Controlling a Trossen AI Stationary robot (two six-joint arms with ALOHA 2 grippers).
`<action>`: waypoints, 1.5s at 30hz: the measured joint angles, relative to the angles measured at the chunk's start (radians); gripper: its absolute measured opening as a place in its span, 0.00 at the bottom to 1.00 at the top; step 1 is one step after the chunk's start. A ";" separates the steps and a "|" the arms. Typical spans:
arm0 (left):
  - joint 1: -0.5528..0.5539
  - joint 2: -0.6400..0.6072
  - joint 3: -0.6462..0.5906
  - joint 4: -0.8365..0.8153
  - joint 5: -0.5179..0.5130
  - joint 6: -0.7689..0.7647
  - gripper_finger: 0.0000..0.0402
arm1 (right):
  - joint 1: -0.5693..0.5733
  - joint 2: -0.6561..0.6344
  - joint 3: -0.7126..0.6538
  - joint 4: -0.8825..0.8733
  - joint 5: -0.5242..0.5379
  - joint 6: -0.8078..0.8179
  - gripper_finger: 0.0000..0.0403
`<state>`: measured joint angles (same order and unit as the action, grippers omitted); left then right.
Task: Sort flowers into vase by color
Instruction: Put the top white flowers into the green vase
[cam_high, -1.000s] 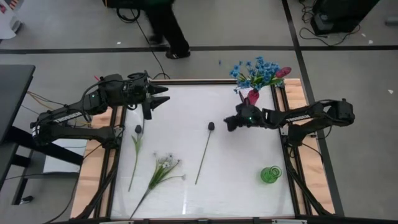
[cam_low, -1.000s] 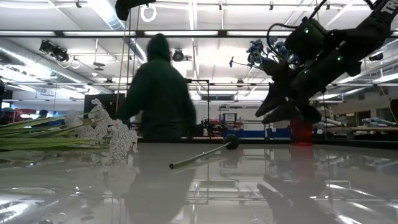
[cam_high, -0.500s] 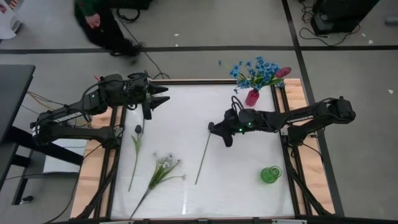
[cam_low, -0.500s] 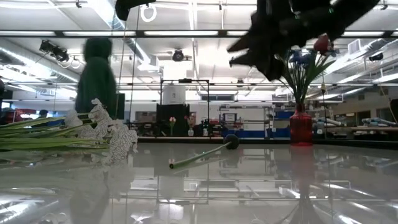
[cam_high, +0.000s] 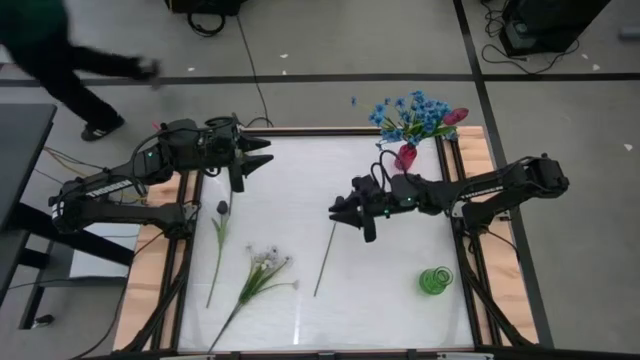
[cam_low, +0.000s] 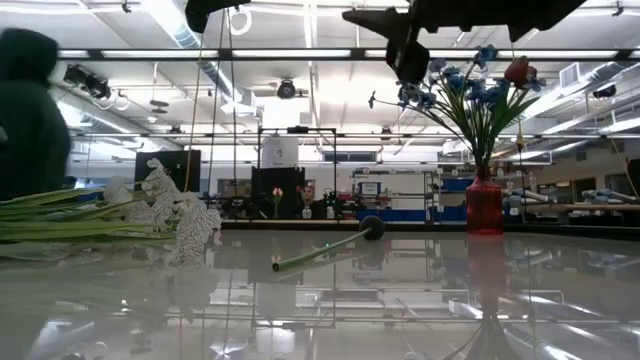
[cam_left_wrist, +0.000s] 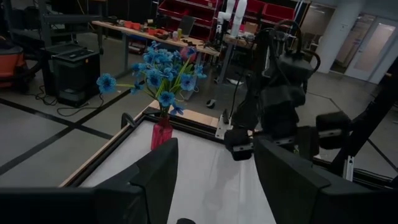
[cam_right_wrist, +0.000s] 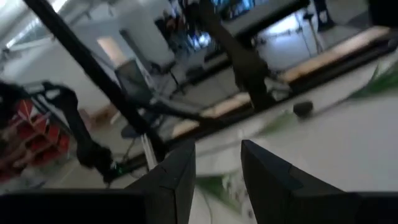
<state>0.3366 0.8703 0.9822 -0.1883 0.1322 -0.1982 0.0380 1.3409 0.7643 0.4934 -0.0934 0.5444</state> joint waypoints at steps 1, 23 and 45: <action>0.000 0.000 0.000 0.000 0.000 0.000 0.54 | 0.000 0.000 0.000 0.020 0.009 0.000 0.34; 0.000 0.000 0.000 0.006 0.000 0.004 0.54 | 0.088 -0.001 0.000 0.126 0.462 0.205 0.28; 0.001 0.000 0.000 0.001 0.000 0.004 0.54 | 0.102 -0.001 0.000 0.110 0.598 0.231 0.28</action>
<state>0.3374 0.8703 0.9825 -0.1870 0.1318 -0.1939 0.1396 1.3399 0.7639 0.6035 0.5045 0.7755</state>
